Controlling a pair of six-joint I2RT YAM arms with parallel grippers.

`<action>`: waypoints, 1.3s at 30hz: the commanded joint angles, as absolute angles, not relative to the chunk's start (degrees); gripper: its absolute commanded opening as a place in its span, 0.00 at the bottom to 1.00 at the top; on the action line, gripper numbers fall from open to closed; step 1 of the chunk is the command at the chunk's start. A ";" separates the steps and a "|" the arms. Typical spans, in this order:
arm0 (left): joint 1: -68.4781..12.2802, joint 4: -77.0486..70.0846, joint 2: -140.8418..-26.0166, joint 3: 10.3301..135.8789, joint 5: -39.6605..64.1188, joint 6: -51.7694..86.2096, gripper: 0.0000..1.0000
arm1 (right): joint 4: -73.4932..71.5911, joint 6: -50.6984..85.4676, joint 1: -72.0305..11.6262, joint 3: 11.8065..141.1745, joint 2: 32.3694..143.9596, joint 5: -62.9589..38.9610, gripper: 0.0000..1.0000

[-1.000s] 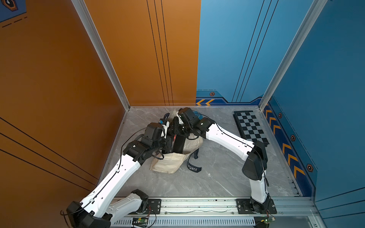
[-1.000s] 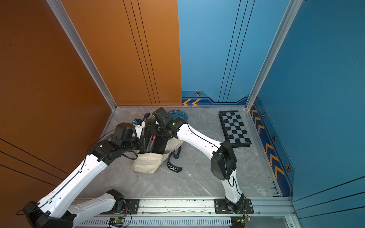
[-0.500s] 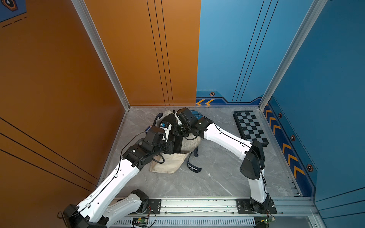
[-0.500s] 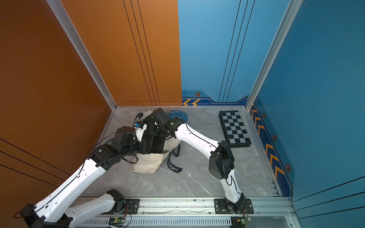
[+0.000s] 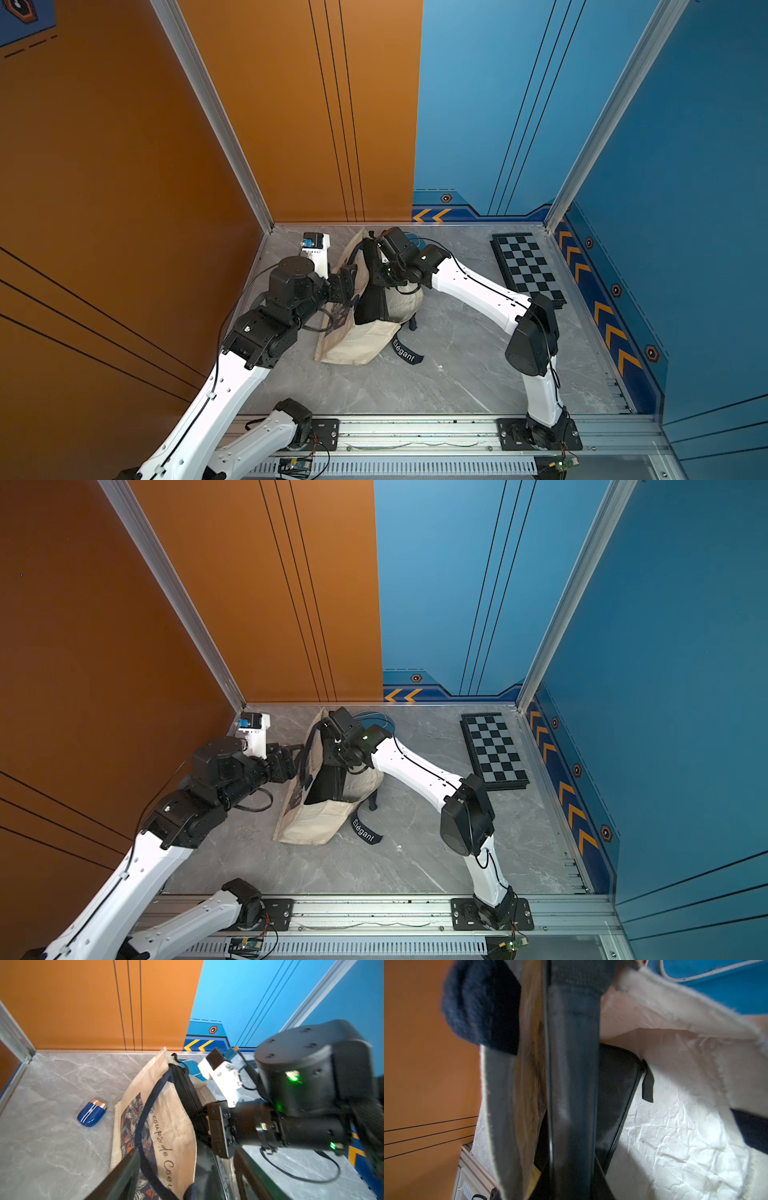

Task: Remove the ping pong set from the canvas bag
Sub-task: Pick up the ping pong set from the canvas bag.

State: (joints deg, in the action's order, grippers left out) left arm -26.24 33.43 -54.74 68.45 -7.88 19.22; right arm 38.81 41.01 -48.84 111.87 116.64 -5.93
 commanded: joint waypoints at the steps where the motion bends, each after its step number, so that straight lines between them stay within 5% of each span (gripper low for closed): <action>1: -23.83 39.59 -60.02 70.84 -9.91 22.56 0.71 | 35.63 39.89 -49.67 110.45 112.73 -3.10 0.13; 14: -16.59 40.43 -68.95 75.67 1.70 25.14 0.74 | 21.62 40.49 -53.71 100.16 106.81 -1.54 0.12; 26: -13.11 41.34 -79.38 82.95 0.04 22.75 0.74 | 19.20 39.12 -57.78 99.49 105.96 -0.06 0.12; 39: -7.61 43.32 -79.88 82.86 -1.16 17.89 0.44 | 19.72 38.32 -58.18 99.18 106.34 0.77 0.12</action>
